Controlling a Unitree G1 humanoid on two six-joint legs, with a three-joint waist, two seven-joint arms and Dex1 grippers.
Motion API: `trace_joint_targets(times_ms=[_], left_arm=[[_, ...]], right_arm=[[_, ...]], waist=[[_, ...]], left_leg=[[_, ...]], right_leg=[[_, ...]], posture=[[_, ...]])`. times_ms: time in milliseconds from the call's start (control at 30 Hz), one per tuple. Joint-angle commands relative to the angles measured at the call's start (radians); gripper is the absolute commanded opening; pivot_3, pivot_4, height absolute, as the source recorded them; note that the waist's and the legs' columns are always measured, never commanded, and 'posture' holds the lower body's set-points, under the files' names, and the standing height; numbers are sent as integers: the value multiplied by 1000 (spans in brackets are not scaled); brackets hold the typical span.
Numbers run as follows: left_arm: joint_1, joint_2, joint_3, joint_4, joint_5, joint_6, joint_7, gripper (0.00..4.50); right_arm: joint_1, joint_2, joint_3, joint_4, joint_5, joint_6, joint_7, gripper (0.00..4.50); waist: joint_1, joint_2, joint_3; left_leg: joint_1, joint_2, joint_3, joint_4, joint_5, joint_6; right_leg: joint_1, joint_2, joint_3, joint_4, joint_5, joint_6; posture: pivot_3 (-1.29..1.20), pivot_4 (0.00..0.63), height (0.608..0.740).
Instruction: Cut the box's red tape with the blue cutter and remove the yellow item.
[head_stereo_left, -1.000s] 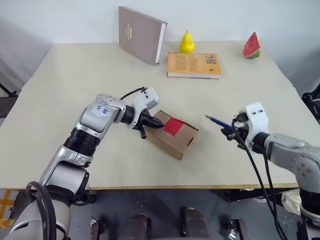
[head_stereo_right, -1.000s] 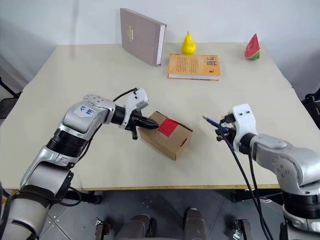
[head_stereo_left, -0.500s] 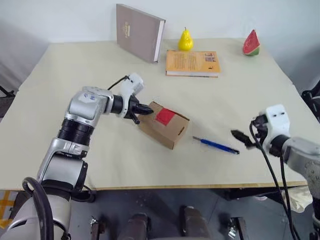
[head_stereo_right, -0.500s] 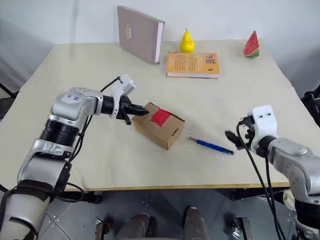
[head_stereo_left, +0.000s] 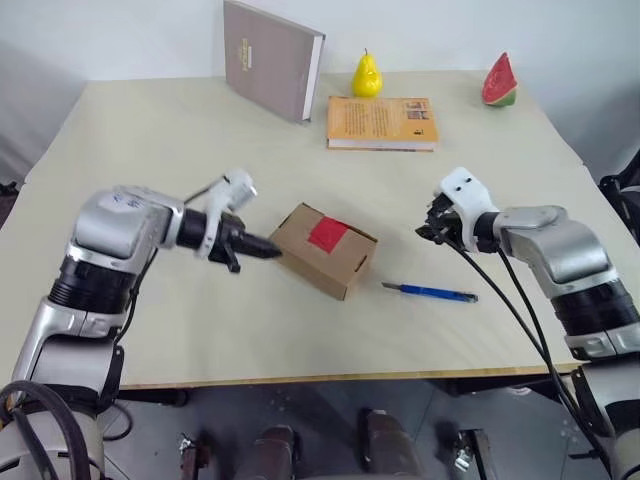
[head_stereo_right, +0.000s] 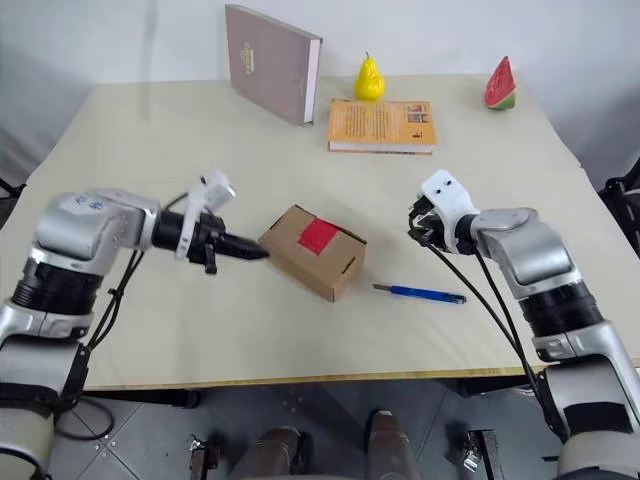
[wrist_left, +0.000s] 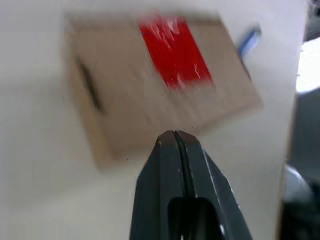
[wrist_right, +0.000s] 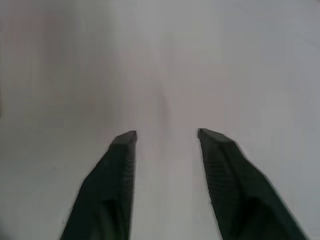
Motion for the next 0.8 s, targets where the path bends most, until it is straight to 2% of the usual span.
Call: trace_joint_targets(times_ms=[33,67,167,267,467,600,800], left_arm=[[40,22,-23,-159,-58,73,6,0],[57,16,-22,-183,-66,86,21,0],[91,-29,-18,-205,-54,73,95,0],[106,-84,5,-163,-16,26,192,0],[125,-49,34,-105,8,-34,245,0],[115,-15,18,-78,21,-71,232,0],[90,-11,15,-37,32,-102,231,0]], right_arm=[[-99,60,52,147,-88,-124,100,354],[-119,82,62,183,-105,-149,122,21],[-160,143,88,256,-143,-195,184,21],[-151,159,122,230,-178,-229,260,21],[-112,179,123,-22,-119,-82,395,21],[-67,197,130,-209,-87,21,410,21],[-20,225,140,-357,-59,117,399,21]], waist=[[-1,0,0],[0,0,0],[0,0,0],[1,0,0],[-6,0,0],[-2,0,0],[3,0,0]], left_leg=[[0,0,0,0,0,0],[0,1,0,0,0,0],[0,1,-2,1,0,-1],[0,1,-3,2,0,-1],[-1,2,-4,2,0,-3],[0,1,-5,2,0,-3],[-1,0,-7,3,0,-3]], right_leg=[[0,0,0,0,0,0],[0,1,0,0,0,0],[0,1,-1,1,0,0],[0,1,-3,1,0,0],[-1,2,-3,1,0,0],[-1,2,-3,2,0,0],[0,1,-4,2,0,0]], posture=[[0,150,740],[0,150,740],[0,150,740],[0,150,740],[0,150,740],[0,150,740],[0,150,740]])
